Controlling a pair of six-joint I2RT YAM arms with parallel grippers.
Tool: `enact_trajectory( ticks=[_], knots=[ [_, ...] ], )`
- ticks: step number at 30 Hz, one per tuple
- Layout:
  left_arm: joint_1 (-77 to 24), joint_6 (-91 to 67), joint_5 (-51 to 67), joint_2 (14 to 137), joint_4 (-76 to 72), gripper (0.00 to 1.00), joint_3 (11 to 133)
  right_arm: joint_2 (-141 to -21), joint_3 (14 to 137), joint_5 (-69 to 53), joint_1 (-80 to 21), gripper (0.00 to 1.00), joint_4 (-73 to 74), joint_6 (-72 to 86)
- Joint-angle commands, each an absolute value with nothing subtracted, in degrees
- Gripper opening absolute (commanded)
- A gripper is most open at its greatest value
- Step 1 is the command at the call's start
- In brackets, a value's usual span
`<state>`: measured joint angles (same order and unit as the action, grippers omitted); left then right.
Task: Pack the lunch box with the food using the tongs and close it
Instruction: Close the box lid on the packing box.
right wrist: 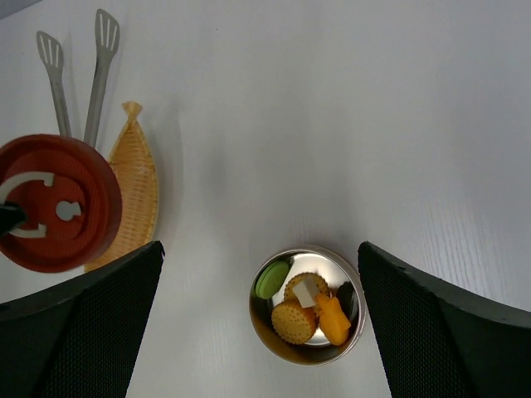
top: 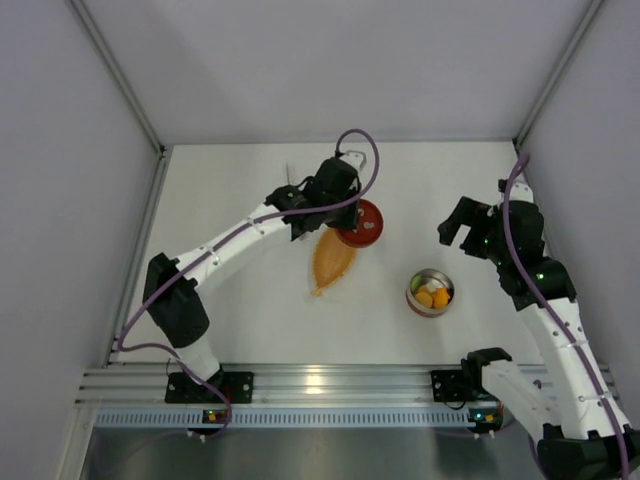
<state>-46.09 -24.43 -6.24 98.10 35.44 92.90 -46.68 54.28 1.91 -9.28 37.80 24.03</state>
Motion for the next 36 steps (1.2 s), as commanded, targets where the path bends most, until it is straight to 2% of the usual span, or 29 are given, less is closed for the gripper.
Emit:
enact_trajectory(
  ticks=[1, 18, 36],
  knots=[
    [-49.5, -25.8, -1.2, 100.6, 30.1, 0.0, 95.4, -45.3, 57.6, 6.7, -10.3, 0.99, 40.3, 24.6],
    [-58.4, -28.0, 10.7, 111.4, 20.2, 0.0, 98.4, -44.7, 61.0, 16.7, -10.3, 0.99, 45.7, 25.4],
    [-61.4, -28.8, 15.1, 119.8, 17.8, 0.0, 101.3, -44.8, 60.9, 17.8, -10.3, 0.99, 46.8, 25.0]
  ],
)
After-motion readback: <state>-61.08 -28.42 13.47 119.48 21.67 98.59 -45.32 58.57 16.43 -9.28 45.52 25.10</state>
